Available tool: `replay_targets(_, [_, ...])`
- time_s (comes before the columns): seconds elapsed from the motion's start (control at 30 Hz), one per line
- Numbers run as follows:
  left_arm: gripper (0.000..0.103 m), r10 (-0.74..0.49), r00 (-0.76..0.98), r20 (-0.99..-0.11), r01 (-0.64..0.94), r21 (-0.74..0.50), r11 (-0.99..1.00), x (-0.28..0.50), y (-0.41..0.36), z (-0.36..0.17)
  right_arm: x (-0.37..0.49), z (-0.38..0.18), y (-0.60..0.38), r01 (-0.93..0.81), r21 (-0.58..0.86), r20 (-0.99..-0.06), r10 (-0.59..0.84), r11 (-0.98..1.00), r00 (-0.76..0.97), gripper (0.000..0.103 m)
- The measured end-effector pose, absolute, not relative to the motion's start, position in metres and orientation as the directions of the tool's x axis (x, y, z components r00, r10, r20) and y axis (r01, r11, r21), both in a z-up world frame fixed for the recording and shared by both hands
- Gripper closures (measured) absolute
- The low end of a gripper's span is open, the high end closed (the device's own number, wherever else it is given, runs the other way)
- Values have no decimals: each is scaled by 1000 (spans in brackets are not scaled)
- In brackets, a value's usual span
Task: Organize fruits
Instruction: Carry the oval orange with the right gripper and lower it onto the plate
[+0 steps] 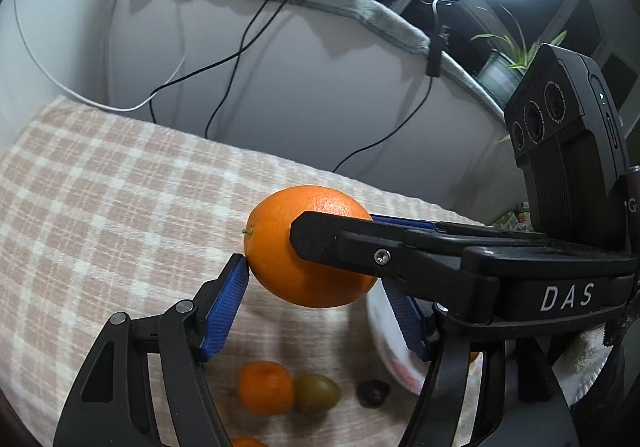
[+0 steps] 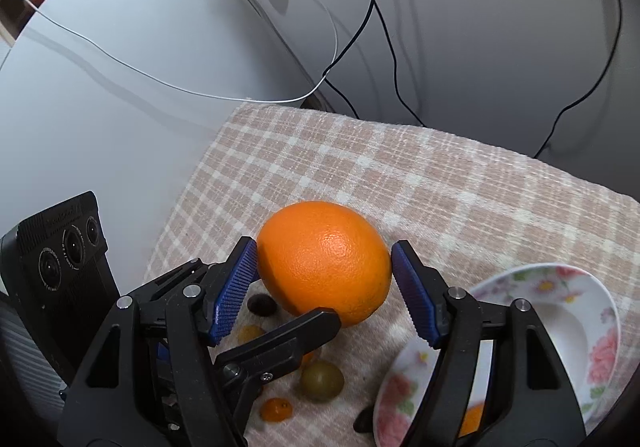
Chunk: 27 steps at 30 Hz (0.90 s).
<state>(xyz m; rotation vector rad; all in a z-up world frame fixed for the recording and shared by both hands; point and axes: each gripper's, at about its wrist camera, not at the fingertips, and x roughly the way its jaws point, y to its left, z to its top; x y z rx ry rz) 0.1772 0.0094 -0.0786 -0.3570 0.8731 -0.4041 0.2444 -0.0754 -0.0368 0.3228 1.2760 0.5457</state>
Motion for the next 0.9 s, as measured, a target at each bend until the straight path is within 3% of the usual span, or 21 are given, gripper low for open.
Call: replay_targets(0.9, [34,-543,531,-651,296,-457,839,163,-79,-74,204,-12,-154,-163,465,-831,493,870,256,31])
